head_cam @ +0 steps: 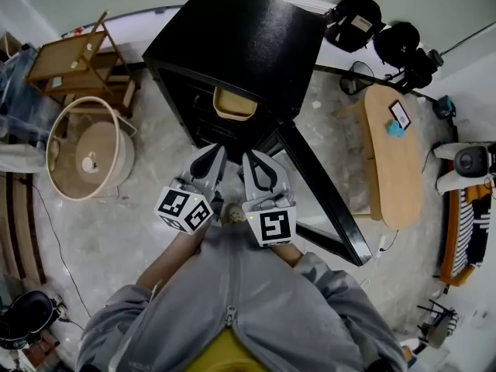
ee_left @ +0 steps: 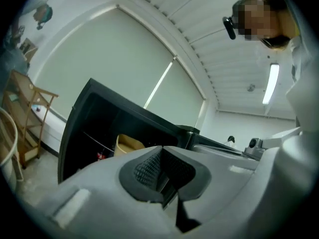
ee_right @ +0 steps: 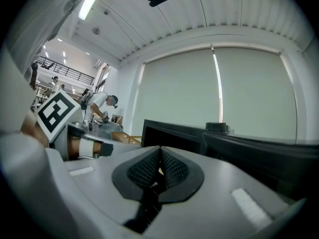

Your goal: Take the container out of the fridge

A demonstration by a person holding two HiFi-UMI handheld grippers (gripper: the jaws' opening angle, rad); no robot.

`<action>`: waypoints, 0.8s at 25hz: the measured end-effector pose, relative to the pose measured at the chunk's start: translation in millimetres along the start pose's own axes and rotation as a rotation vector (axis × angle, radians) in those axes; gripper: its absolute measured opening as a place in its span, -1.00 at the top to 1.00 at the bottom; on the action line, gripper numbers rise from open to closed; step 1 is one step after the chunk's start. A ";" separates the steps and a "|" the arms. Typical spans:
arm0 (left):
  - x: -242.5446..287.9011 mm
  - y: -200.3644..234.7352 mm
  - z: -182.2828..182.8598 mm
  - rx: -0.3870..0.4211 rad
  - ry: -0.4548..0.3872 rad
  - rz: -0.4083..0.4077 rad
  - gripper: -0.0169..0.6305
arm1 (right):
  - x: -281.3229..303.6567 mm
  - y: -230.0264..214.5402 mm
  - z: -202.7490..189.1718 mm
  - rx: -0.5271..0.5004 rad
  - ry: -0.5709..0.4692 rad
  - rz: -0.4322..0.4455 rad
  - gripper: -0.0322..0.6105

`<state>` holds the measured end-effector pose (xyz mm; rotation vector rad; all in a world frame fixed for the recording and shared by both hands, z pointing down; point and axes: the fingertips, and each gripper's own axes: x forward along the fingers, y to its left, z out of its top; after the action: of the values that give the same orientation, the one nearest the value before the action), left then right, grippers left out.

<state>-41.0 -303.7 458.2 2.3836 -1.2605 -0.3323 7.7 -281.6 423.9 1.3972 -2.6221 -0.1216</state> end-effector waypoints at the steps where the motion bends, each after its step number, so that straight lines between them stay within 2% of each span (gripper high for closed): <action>1: 2.8 5.7 -2.1 -0.044 -0.005 -0.007 0.93 | 2.7 -0.3 -1.1 -0.001 0.007 -0.007 0.90; 4: 11.1 22.1 -11.1 -0.158 -0.003 -0.022 0.92 | 10.5 -0.9 -6.3 -0.005 0.025 -0.023 0.90; 9: 28.6 43.8 -29.7 -0.328 0.022 -0.038 0.66 | 21.8 -4.7 -15.0 0.011 0.053 -0.045 0.90; 13: 43.1 54.9 -44.9 -0.465 0.047 -0.058 0.37 | 27.2 -7.6 -21.9 -0.001 0.070 -0.054 0.90; 16: 53.7 63.7 -54.6 -0.560 0.060 -0.061 0.23 | 32.0 -11.6 -20.8 0.002 0.076 -0.071 0.90; 20: 65.6 74.2 -69.7 -0.729 0.078 -0.067 0.10 | 35.7 -16.1 -20.8 -0.006 0.082 -0.087 0.90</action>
<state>-30.7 -377.4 553.7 1.7881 -0.8266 -0.5943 5.2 -320.0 445.8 1.4814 -2.4941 -0.0814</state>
